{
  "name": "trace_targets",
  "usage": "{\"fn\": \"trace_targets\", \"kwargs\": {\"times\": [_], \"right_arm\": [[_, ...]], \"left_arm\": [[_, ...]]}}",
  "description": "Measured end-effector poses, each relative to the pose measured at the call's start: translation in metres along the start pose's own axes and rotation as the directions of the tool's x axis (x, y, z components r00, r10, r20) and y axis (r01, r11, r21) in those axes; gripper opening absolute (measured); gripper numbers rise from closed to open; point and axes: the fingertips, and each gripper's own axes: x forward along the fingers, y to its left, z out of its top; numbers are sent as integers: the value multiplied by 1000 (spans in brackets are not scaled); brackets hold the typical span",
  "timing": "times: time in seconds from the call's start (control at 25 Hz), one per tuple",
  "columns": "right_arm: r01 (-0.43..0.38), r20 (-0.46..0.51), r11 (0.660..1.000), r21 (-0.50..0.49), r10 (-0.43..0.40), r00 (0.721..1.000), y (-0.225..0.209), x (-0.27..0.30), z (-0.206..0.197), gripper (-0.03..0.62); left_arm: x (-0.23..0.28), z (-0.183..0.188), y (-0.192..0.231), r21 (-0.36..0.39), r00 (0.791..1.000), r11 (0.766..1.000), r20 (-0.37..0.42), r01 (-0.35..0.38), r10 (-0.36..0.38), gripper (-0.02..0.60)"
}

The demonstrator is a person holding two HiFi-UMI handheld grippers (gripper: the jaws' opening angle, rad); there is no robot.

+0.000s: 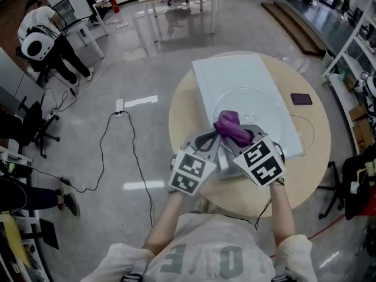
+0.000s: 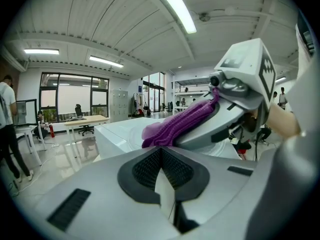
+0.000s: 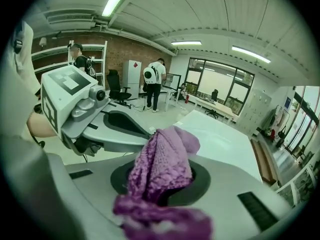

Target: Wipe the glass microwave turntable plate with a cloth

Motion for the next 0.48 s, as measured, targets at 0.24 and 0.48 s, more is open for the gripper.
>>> {"fn": "trace_targets", "kwargs": {"times": [0.24, 0.48], "right_arm": [[-5, 15, 1000, -29, 5, 1000, -12, 21, 16, 48], [4, 12, 1000, -8, -4, 1000, -22, 31, 22, 48]], "left_arm": [[-1, 0, 2, -2, 1000, 1000, 3, 4, -4, -5], [-2, 0, 2, -3, 1000, 1000, 2, 8, -8, -5]]}}
